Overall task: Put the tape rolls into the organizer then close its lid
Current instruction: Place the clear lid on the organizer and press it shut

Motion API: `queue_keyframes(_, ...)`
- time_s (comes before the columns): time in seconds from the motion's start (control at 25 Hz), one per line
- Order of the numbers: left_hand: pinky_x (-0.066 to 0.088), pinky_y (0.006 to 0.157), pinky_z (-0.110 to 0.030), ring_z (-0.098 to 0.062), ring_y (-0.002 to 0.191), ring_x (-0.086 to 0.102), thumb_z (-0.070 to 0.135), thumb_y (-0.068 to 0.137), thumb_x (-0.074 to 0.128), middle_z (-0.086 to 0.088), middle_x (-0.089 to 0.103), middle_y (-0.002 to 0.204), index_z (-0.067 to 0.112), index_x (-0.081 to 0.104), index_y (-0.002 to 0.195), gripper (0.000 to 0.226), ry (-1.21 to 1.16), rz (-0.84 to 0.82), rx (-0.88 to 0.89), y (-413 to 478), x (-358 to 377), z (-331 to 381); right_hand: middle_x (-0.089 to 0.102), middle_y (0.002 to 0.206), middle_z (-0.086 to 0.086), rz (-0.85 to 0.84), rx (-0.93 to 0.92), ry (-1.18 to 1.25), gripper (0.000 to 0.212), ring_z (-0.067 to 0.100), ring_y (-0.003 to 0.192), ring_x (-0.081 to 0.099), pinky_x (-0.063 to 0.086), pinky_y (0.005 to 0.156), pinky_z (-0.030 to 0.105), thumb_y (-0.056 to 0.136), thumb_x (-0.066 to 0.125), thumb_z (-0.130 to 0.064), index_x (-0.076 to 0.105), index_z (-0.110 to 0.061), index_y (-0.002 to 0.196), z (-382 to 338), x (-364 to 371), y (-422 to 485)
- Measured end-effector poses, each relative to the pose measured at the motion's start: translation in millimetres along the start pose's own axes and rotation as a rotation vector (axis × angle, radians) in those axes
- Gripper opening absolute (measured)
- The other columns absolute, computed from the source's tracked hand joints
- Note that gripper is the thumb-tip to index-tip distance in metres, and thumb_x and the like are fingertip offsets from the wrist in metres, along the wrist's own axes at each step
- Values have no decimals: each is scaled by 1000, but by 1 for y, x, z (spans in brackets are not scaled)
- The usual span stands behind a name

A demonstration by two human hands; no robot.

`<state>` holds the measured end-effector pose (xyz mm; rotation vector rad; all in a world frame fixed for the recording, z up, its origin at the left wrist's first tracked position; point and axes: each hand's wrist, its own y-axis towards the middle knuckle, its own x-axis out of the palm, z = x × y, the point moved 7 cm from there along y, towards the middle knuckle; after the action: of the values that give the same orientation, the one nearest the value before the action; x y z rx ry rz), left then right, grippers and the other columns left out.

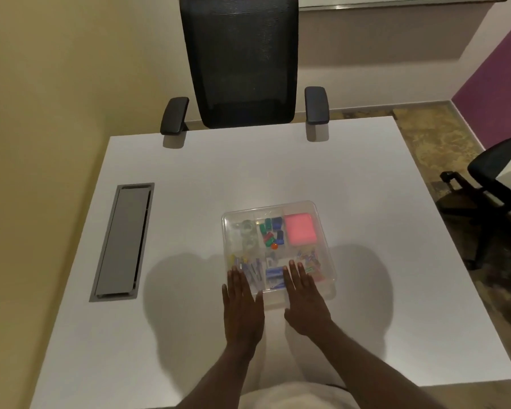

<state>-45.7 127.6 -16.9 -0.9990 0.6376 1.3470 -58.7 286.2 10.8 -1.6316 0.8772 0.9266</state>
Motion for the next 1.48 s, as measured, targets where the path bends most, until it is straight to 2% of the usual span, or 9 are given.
queue_keyframes(0.16,-7,138,-46,-19,164,-27,61,110,23,-3,-31,175,14,-24,166,87,130,-101,-2,-5,11,-14,-24,166,11,-22,5,7,90,33,154,-21,-5,128,47,98,52,-28,-12,-15,160,-1,2,2)
queue_keyframes(0.32,-15,135,-52,-22,161,-34,70,105,17,-4,-42,170,14,-31,163,94,201,-164,-11,-1,15,-14,-26,166,9,-63,7,7,98,31,154,-25,-3,129,46,97,56,-37,-17,-17,159,2,6,6)
queue_keyframes(0.48,-13,135,-53,-20,164,-26,63,107,11,-2,-37,171,17,-27,164,83,207,-141,4,-3,11,-15,-15,169,8,-3,-14,58,90,30,156,-15,1,129,46,99,53,-46,-5,-18,162,3,7,6)
queue_keyframes(0.64,-3,138,-51,-23,166,-18,56,110,34,-4,-21,177,20,-14,167,83,107,-127,95,1,6,2,5,171,3,95,-15,145,81,23,159,2,5,129,42,99,53,-52,12,-21,162,20,-4,11)
queue_keyframes(0.88,-11,137,-49,-26,163,-26,77,100,36,1,-33,169,28,-23,163,99,177,-292,189,32,9,46,-1,171,4,81,-25,116,94,23,158,-5,5,130,44,93,51,-65,6,-19,162,52,-16,25)
queue_keyframes(1.04,-9,136,-52,-26,166,-22,68,105,36,-4,-25,177,21,-12,170,93,144,-204,87,51,-6,44,29,163,16,282,183,340,83,34,151,30,28,124,47,92,64,-51,30,-9,156,77,-40,27)
queue_keyframes(1.16,-4,137,-52,-28,167,-17,63,104,48,-8,-22,178,16,-10,170,100,24,-125,-70,58,-20,22,15,168,15,246,366,517,89,31,156,18,23,125,45,95,65,-43,15,-8,160,104,-36,29)
queue_keyframes(1.32,-12,135,-51,-28,165,-24,83,88,55,-9,-28,176,15,-18,169,128,92,-279,-37,62,-14,12,7,170,7,132,181,526,111,25,157,13,22,124,41,85,75,-47,2,-11,161,101,-29,35)
queue_keyframes(1.48,-11,135,-53,-29,163,-28,89,82,56,-10,-31,175,13,-21,167,138,133,-323,-29,67,-12,11,3,171,6,109,188,506,116,25,157,15,27,123,42,84,74,-52,-4,-12,161,100,-25,39)
